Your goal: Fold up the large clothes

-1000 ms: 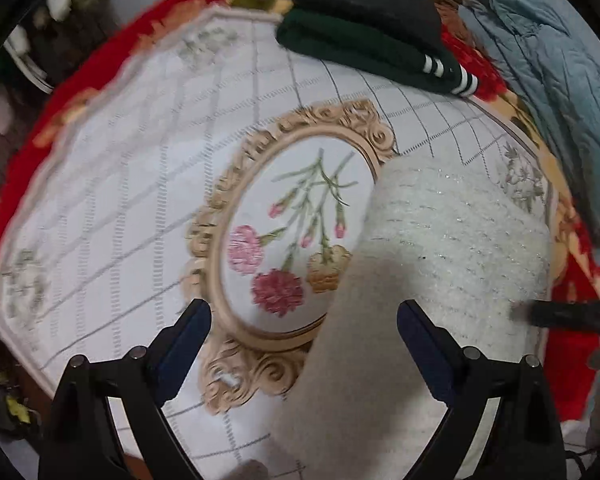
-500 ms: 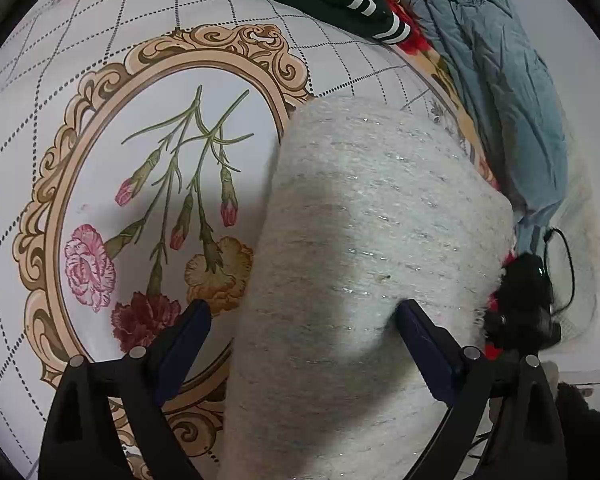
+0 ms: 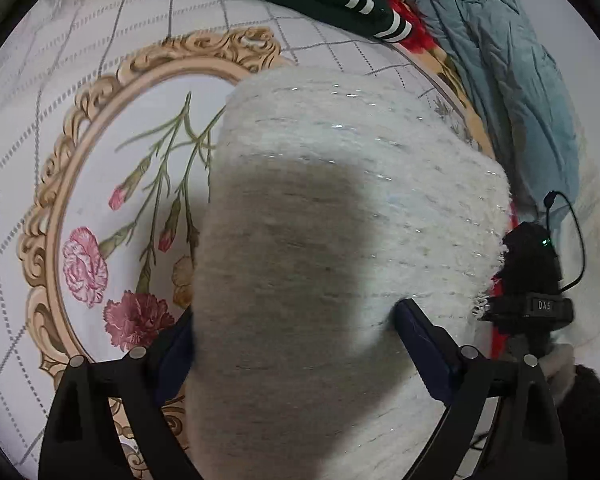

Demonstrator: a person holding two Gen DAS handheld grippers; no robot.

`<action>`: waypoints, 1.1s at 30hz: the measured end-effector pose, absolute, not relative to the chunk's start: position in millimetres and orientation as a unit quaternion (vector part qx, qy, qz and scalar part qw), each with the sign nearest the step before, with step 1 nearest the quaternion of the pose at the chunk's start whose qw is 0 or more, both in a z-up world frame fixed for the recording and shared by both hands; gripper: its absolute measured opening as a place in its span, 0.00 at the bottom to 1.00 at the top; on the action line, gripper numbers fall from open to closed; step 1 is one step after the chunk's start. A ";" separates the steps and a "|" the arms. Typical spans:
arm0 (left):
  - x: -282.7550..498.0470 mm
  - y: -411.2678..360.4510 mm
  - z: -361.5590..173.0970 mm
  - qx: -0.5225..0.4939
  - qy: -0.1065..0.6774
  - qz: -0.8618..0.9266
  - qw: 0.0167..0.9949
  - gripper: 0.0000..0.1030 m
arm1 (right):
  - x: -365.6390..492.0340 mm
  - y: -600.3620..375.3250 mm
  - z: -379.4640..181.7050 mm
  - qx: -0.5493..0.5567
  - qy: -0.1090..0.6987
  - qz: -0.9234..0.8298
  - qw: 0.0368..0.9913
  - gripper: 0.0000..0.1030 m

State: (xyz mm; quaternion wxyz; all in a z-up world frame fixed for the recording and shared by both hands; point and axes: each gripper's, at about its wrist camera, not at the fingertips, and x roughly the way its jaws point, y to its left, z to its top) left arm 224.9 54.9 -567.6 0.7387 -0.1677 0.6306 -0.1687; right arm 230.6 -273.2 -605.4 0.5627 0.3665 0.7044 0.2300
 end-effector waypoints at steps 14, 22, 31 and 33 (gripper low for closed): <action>270.0 61.4 -504.0 -0.162 0.598 -0.144 0.771 0.88 | 295.9 -232.9 -543.9 0.394 0.697 0.229 0.554 0.53; 380.4 88.0 -425.3 -0.162 0.567 -0.153 0.793 0.88 | 406.4 -207.8 -450.6 0.389 0.669 0.236 0.588 0.53; 572.3 113.6 -380.4 -0.116 0.529 -0.160 0.825 0.88 | 631.0 -176.0 -380.2 0.396 0.622 0.241 0.631 0.53; 616.2 119.4 -391.6 -0.109 0.531 -0.158 0.825 0.88 | 689.5 -165.8 -378.9 0.390 0.622 0.231 0.638 0.53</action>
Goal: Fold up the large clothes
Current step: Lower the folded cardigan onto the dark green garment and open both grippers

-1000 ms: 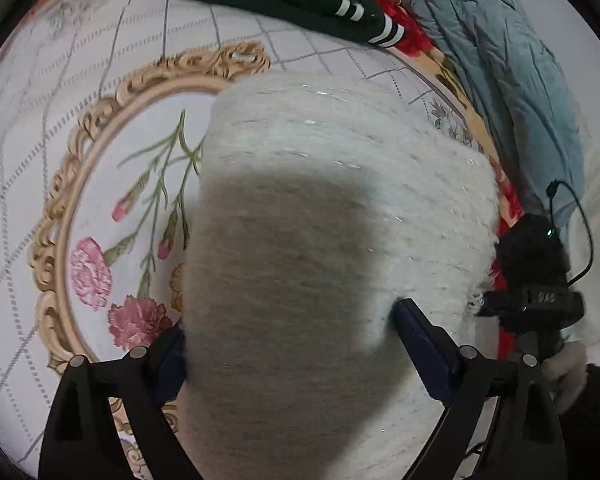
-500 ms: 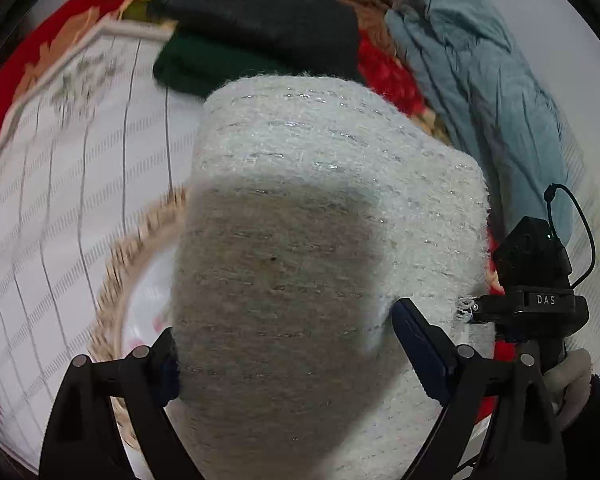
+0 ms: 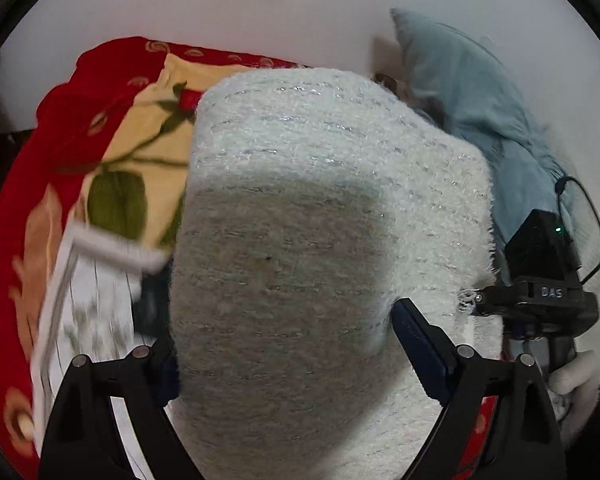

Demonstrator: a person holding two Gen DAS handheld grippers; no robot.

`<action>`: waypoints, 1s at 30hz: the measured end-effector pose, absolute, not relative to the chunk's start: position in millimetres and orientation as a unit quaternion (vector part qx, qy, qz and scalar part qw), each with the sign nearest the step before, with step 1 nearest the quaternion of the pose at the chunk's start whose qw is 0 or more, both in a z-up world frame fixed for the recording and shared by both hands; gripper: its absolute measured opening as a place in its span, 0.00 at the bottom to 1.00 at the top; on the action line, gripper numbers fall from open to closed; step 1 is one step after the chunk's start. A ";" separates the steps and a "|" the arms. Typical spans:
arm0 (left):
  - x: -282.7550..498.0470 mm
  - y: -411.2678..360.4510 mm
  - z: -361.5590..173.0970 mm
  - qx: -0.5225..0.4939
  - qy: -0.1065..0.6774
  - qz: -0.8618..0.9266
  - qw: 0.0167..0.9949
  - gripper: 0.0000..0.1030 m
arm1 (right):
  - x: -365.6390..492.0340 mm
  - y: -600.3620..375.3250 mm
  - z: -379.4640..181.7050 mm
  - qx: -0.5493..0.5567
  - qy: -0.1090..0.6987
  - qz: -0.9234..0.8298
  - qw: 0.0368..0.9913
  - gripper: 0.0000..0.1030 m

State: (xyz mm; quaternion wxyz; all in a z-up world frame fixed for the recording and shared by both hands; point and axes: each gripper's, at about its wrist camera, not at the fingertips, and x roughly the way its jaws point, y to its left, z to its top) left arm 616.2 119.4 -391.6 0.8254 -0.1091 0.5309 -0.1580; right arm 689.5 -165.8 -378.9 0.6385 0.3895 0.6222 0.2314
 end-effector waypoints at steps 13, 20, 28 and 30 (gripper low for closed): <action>721.1 136.5 -474.4 -0.087 0.580 -0.149 0.796 0.89 | 810.8 -146.2 -433.3 0.297 0.672 0.112 0.669 0.74; 687.1 142.2 -439.1 -0.038 0.554 -0.093 0.827 0.90 | 747.4 -130.3 -368.0 0.105 0.623 0.014 0.775 0.88; 600.6 140.2 -379.6 0.014 0.487 -0.039 0.873 0.97 | 649.3 -110.0 -292.8 -0.024 0.554 -0.071 0.829 1.00; 581.6 141.3 -364.7 0.014 0.476 -0.030 0.879 0.98 | 622.2 -104.5 -274.6 -0.039 0.538 -0.087 0.838 1.00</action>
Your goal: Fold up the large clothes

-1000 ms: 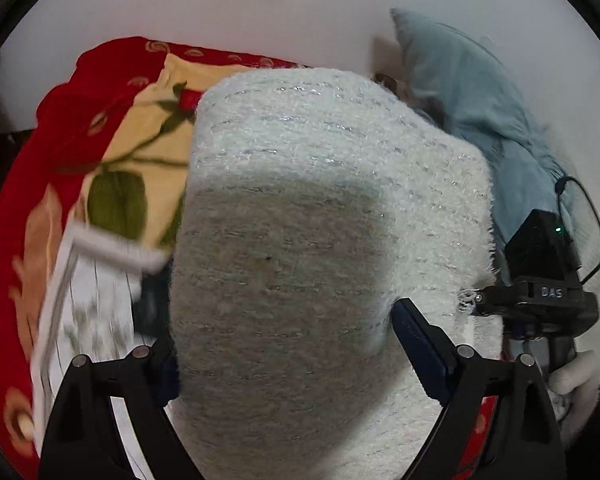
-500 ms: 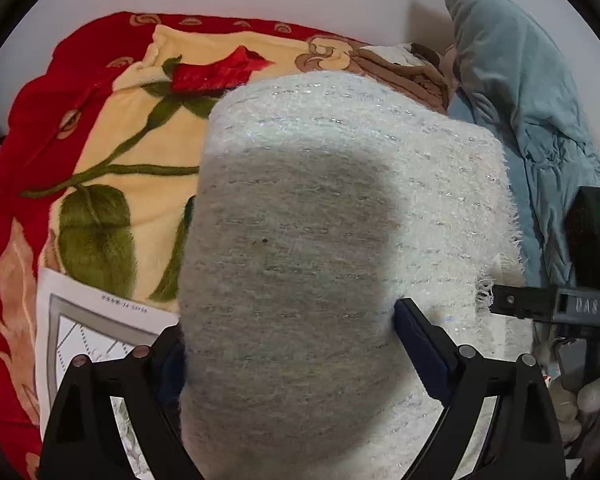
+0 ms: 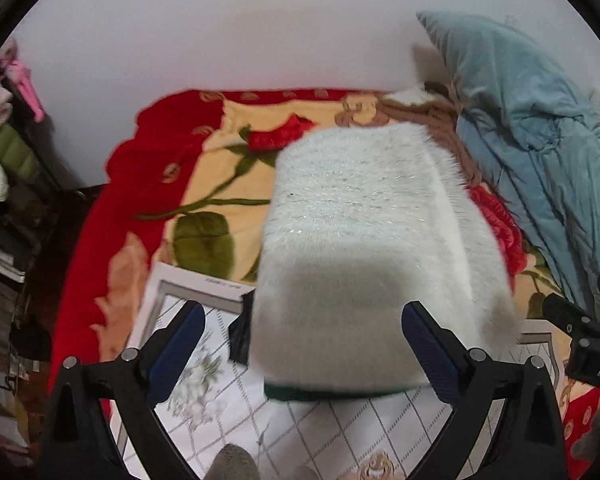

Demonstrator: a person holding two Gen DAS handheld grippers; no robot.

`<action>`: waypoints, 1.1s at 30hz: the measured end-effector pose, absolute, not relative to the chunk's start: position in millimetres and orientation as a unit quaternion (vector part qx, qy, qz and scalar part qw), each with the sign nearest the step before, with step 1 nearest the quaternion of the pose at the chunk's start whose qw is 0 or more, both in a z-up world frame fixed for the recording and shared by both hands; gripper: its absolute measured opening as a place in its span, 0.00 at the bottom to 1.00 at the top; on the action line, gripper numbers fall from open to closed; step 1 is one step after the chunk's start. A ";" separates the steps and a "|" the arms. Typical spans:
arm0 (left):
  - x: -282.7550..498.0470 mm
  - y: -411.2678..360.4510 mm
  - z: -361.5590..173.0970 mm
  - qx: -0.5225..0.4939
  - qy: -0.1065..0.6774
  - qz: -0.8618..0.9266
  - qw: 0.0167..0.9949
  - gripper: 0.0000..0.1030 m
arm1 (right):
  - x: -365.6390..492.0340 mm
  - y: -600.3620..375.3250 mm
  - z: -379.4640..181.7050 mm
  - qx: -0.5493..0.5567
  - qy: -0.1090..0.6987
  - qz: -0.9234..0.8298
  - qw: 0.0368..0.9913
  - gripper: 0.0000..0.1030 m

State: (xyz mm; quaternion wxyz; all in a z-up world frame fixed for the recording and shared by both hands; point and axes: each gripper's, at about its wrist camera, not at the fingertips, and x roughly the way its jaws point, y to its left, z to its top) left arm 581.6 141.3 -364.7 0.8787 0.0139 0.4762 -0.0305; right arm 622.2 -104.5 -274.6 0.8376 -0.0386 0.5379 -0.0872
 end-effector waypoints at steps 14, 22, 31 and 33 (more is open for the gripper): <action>419.6 142.5 -225.0 0.010 0.422 -0.027 0.906 0.98 | 417.2 -70.6 -104.4 -0.051 0.453 -0.140 0.879 1.00; 326.2 151.3 -144.3 0.006 0.386 -0.025 0.922 0.98 | 298.7 -53.6 0.6 -0.043 0.407 -0.149 0.900 1.00; 248.9 155.6 -78.2 -0.014 0.356 -0.002 0.934 0.98 | 204.1 -50.1 82.7 -0.050 0.374 -0.123 0.918 1.00; 235.7 156.0 -67.6 -0.015 0.345 0.002 0.938 0.98 | 186.4 -51.4 98.4 -0.051 0.366 -0.119 0.922 1.00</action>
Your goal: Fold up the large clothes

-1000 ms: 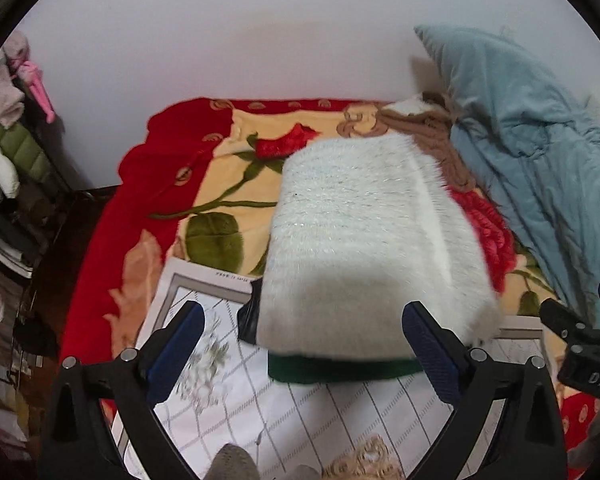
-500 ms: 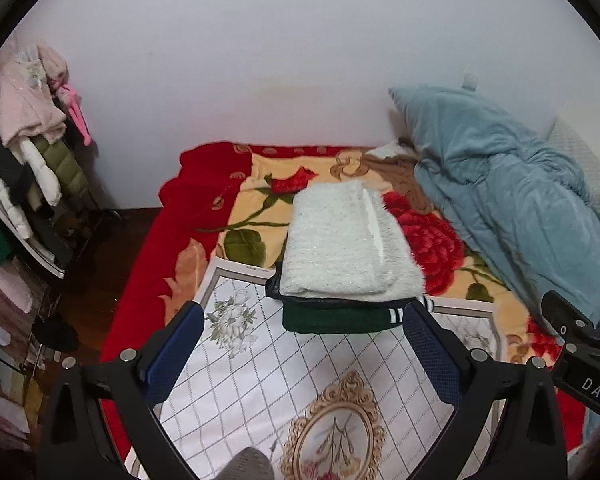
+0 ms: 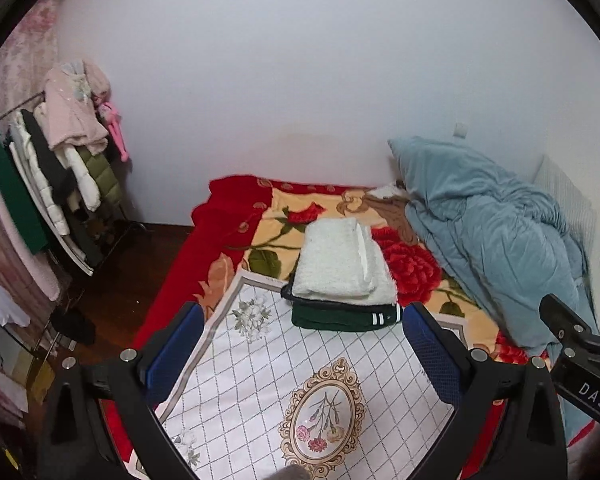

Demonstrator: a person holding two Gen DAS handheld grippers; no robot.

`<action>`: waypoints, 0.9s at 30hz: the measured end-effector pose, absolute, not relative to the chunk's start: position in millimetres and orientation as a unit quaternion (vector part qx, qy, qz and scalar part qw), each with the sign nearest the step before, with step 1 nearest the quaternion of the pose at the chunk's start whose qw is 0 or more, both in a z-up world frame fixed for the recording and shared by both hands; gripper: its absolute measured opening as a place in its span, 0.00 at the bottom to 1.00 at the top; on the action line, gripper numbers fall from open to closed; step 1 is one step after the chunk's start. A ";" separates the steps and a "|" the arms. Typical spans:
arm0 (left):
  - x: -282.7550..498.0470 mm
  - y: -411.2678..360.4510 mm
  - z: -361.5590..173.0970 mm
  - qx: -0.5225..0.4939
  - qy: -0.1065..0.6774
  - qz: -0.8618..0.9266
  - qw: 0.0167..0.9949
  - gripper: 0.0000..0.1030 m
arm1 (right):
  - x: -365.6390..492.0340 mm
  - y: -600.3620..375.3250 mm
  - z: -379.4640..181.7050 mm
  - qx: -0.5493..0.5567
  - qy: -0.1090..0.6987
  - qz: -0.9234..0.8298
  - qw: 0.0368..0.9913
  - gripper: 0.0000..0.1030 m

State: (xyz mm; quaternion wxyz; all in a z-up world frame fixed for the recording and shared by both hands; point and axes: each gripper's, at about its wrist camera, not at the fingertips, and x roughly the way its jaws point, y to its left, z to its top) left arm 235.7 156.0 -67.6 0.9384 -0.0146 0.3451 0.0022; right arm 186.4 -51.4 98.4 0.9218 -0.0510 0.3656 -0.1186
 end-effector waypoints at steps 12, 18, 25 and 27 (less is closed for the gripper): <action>184.1 153.4 -38.9 -0.010 0.317 -0.002 0.948 0.98 | 116.5 -46.6 156.1 -0.059 0.327 -0.101 0.938 1.00; 171.2 153.6 -33.7 -0.012 0.310 -0.003 0.951 0.98 | 101.2 -45.1 165.3 -0.059 0.321 -0.098 0.940 1.00; 158.8 153.9 -32.3 -0.011 0.304 0.009 0.953 0.98 | 96.3 -46.3 169.6 -0.052 0.326 -0.091 0.939 1.00; 157.1 154.4 -31.9 -0.009 0.303 0.010 0.953 0.98 | 98.4 -46.6 169.5 -0.051 0.329 -0.085 0.939 1.00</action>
